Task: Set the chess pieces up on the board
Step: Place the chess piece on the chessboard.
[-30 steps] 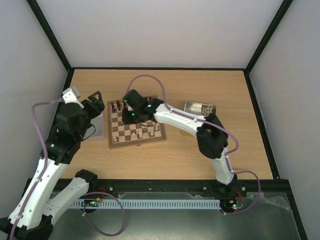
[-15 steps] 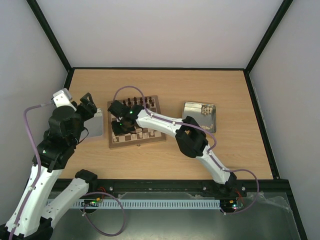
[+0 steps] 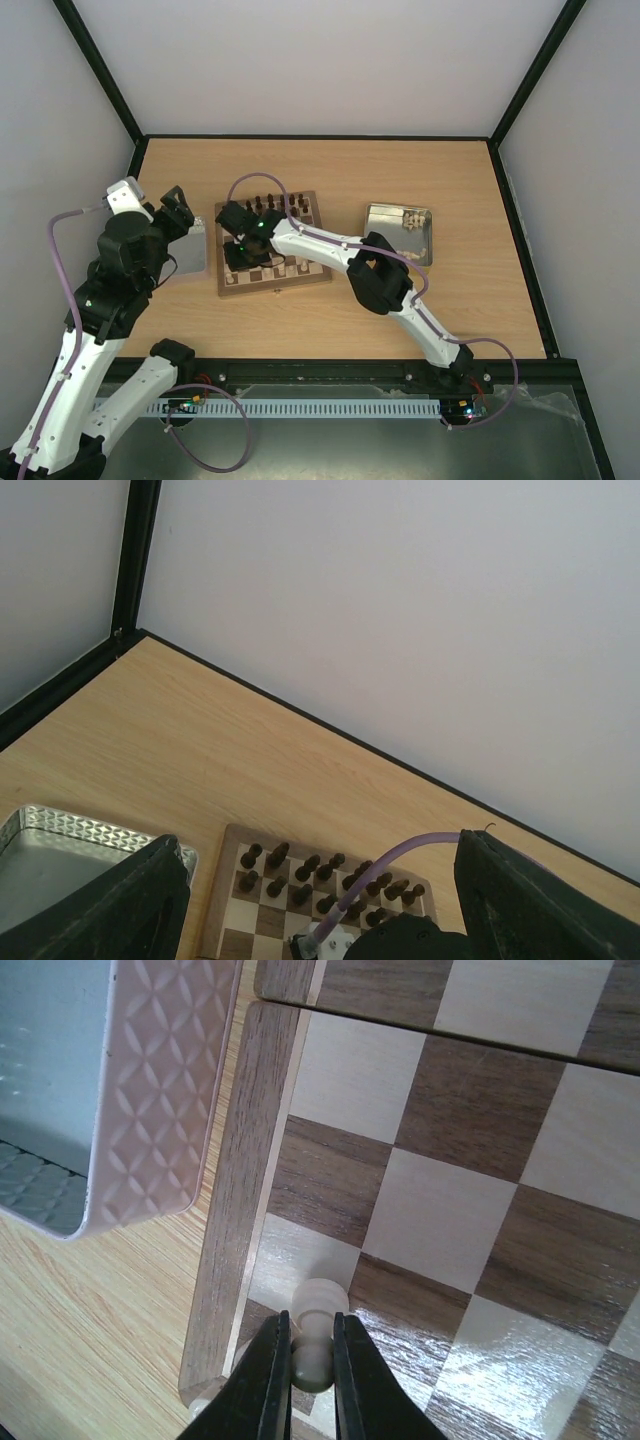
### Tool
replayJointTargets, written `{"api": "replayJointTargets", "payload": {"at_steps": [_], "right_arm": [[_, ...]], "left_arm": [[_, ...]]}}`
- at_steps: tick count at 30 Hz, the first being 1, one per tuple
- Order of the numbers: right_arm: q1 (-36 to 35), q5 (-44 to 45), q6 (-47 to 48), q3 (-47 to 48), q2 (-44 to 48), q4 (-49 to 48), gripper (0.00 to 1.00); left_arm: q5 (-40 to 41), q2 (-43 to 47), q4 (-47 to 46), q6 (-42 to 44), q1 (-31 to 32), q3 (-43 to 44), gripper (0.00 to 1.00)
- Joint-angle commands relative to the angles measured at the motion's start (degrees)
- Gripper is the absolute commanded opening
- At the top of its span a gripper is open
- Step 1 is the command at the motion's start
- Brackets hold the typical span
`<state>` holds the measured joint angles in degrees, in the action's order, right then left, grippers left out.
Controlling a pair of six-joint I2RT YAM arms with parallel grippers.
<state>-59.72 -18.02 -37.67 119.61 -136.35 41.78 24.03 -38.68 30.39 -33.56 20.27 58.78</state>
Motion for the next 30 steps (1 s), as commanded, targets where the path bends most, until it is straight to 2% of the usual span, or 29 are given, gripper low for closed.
{"api": "replayJointTargets", "payload": {"at_steps": [1, 17, 30], "right_arm": [[-0.2, 0.4, 0.4, 2.4, -1.4, 2.0, 0.09], [-0.3, -2.2, 0.2, 2.9, -2.2, 0.1, 0.16], [-0.3, -2.8, -0.4, 2.1, -1.8, -3.6, 0.13]], "left_arm": [[0.2, -0.1, -0.6, 0.7, -0.2, -0.6, 0.74], [0.4, -0.4, -0.6, 1.1, -0.2, -1.0, 0.74], [0.4, -0.5, -0.2, 1.3, -0.2, -1.1, 0.74]]}}
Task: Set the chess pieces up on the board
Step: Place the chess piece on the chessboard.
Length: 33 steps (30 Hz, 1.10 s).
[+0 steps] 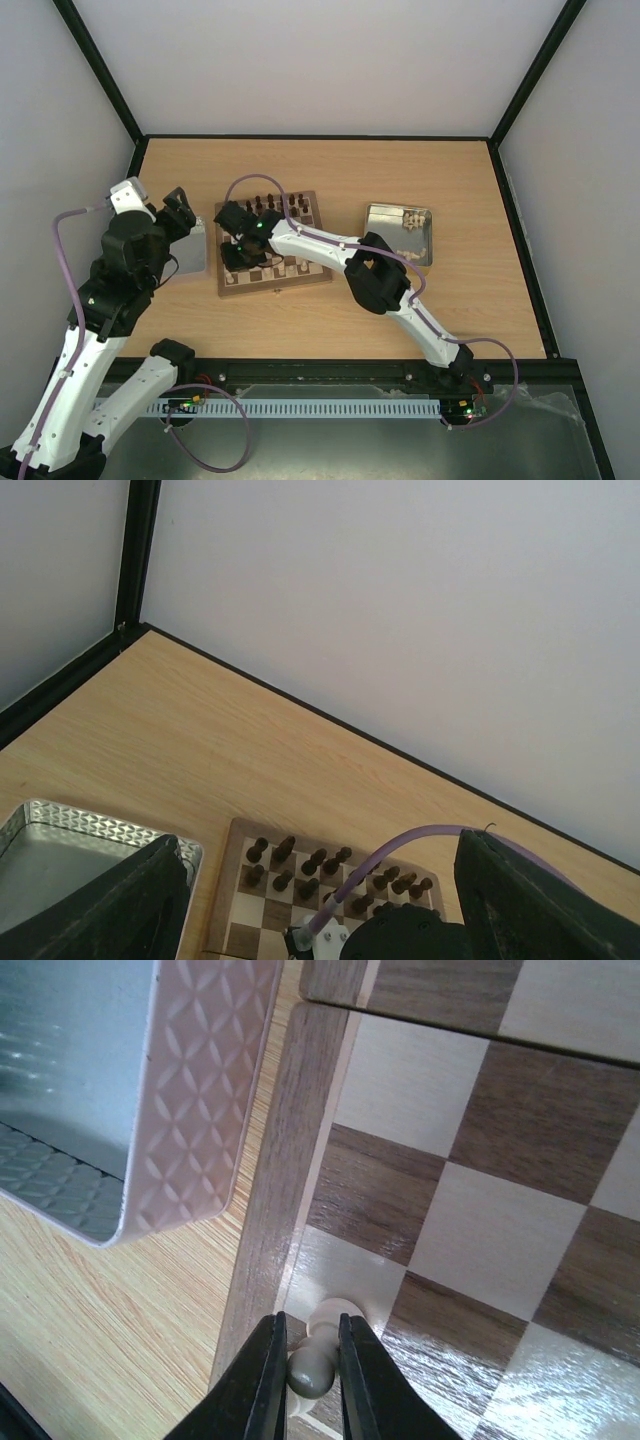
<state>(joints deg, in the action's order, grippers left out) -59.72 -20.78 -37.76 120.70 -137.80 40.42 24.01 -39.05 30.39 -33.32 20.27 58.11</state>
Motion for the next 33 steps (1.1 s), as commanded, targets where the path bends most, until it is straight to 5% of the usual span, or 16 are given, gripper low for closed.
{"api": "replayJointTargets", "payload": {"at_steps": [1, 23, 33], "right_arm": [[-0.3, 0.0, -0.3, 1.0, -0.4, -2.5, 0.13], [0.0, 7.0, -0.8, 0.0, 3.9, -5.0, 0.29], [7.6, 20.0, -4.2, -25.4, 28.4, -14.8, 0.31]], "left_arm": [[0.5, -0.1, -0.2, 1.1, -0.2, -0.4, 0.74], [0.1, -0.5, 1.1, 1.8, -0.2, 3.1, 0.74], [-8.3, -0.2, -1.3, 4.4, -0.2, 2.4, 0.75]]}}
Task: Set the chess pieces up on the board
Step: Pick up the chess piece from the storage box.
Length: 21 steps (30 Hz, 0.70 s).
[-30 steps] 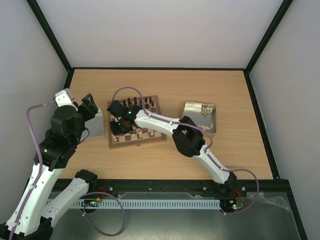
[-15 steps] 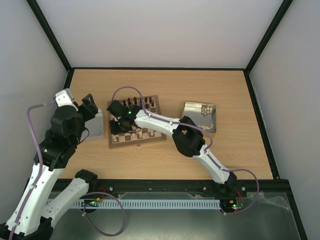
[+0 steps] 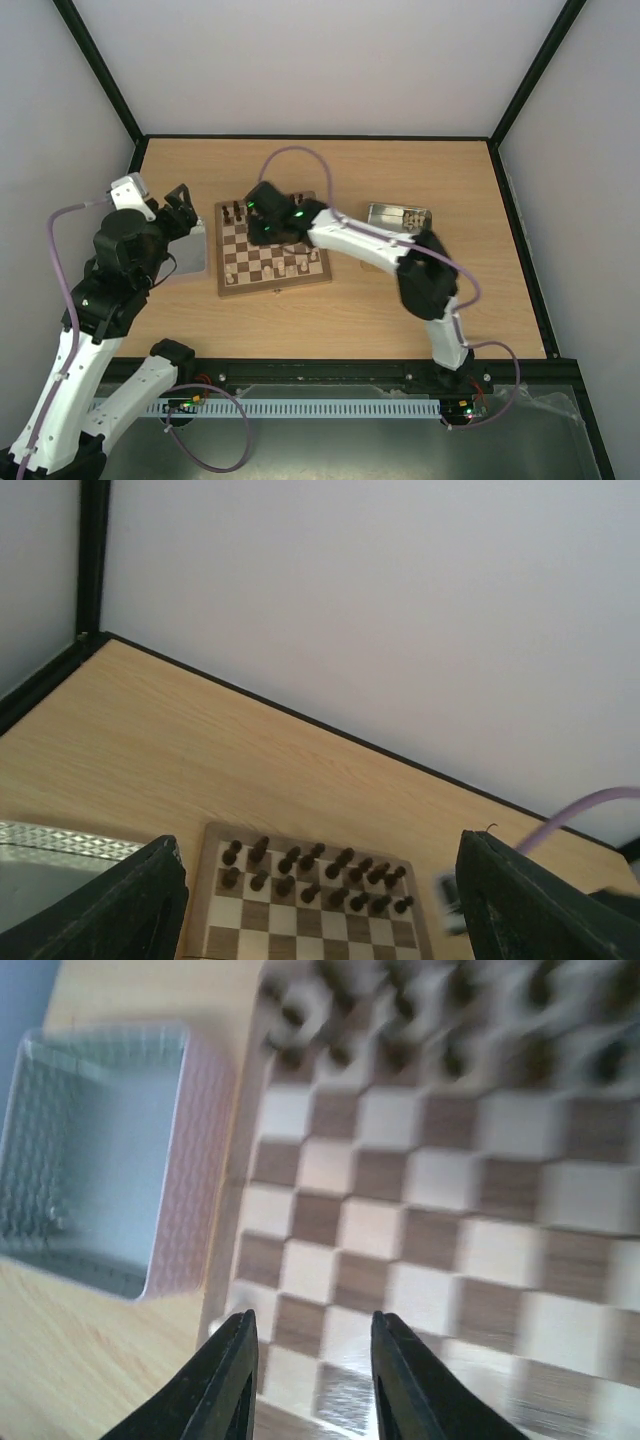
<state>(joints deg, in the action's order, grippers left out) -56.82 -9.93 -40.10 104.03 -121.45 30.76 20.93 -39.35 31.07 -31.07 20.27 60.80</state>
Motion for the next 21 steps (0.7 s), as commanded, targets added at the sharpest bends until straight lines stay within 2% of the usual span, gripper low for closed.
{"api": "replayJointTargets", "payload": {"at_steps": [1, 5, 10, 14, 21], "right_arm": [[6.8, 10.7, -2.2, -12.2, 15.1, -5.7, 0.33], [14.9, 15.8, -2.6, -26.8, 25.8, -5.2, 0.35], [26.2, 20.1, -0.5, -38.0, 33.7, -3.7, 0.38], [34.1, 18.6, 2.4, -43.2, 32.8, -4.8, 0.38], [42.6, 16.2, 5.9, -44.8, 25.5, -10.0, 0.32]], "left_arm": [[-6.8, 0.1, -2.7, 2.4, -0.2, -1.1, 0.76], [-12.0, -0.2, -6.3, 3.0, -0.2, -3.9, 0.77], [-17.0, -1.9, -9.7, 1.7, -0.2, -6.0, 0.78], [-20.0, -3.9, -11.7, 0.4, -0.2, -6.8, 0.78], [-21.7, -5.9, -13.3, -2.3, -0.2, -8.0, 0.78]]}}
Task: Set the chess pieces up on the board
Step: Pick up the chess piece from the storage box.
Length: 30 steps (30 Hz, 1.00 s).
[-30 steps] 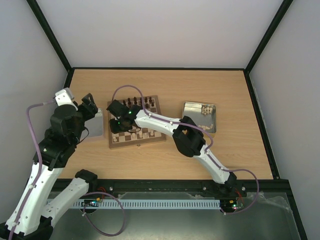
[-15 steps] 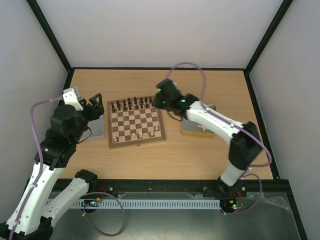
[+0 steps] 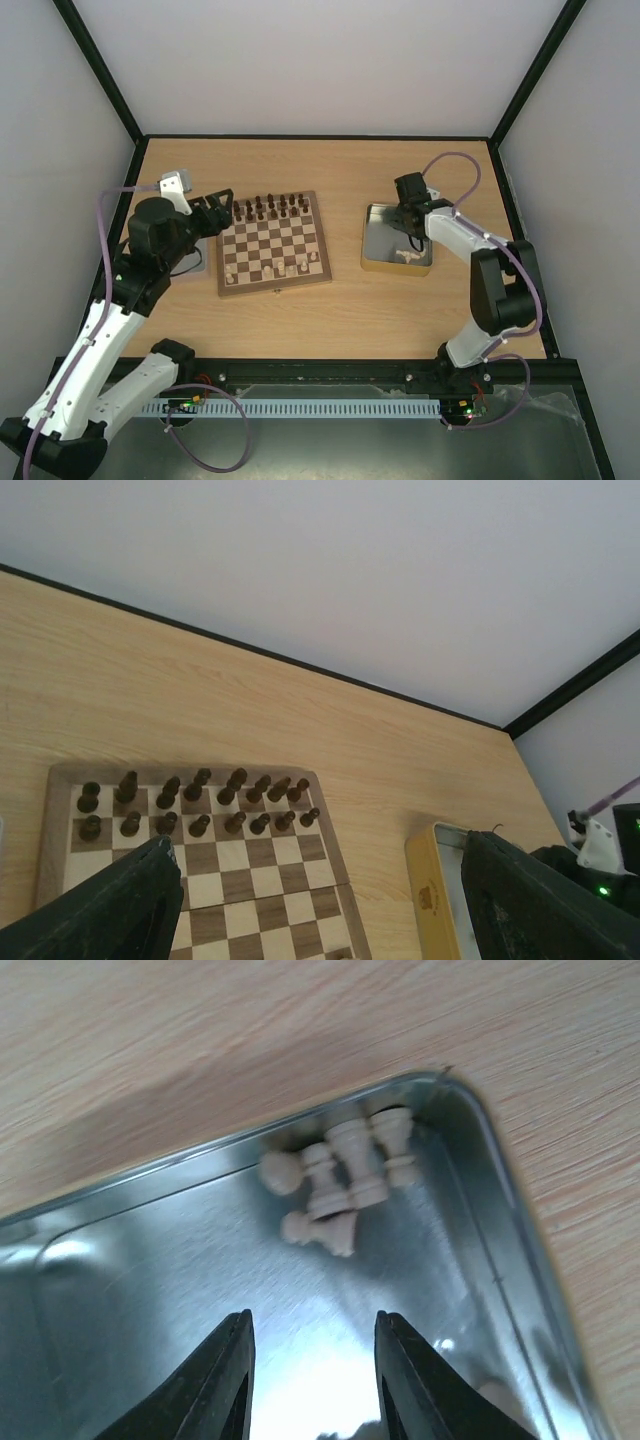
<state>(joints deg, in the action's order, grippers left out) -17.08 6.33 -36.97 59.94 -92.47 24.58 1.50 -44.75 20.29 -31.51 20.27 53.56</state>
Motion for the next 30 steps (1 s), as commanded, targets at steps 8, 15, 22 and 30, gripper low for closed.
{"api": "replayJointTargets", "payload": {"at_steps": [8, 15, 22, 30], "right_arm": [[4.1, -0.5, 4.0, 2.8, -10.5, -6.0, 0.32], [4.2, -0.2, 4.6, 2.7, -13.0, -8.4, 0.32], [4.4, -1.5, 4.7, 2.7, -13.1, -10.5, 0.35], [4.3, -4.0, 7.0, 3.0, -13.4, -10.6, 0.28]], "left_arm": [[-2.5, -1.4, -2.0, -1.7, -0.2, -0.8, 0.78], [-2.6, -1.8, -2.0, -1.9, -0.2, -1.1, 0.78], [-2.3, -2.0, -1.9, -1.5, -0.2, -1.2, 0.78], [-2.2, -1.8, -1.8, -1.5, -0.2, -1.6, 0.78]]}}
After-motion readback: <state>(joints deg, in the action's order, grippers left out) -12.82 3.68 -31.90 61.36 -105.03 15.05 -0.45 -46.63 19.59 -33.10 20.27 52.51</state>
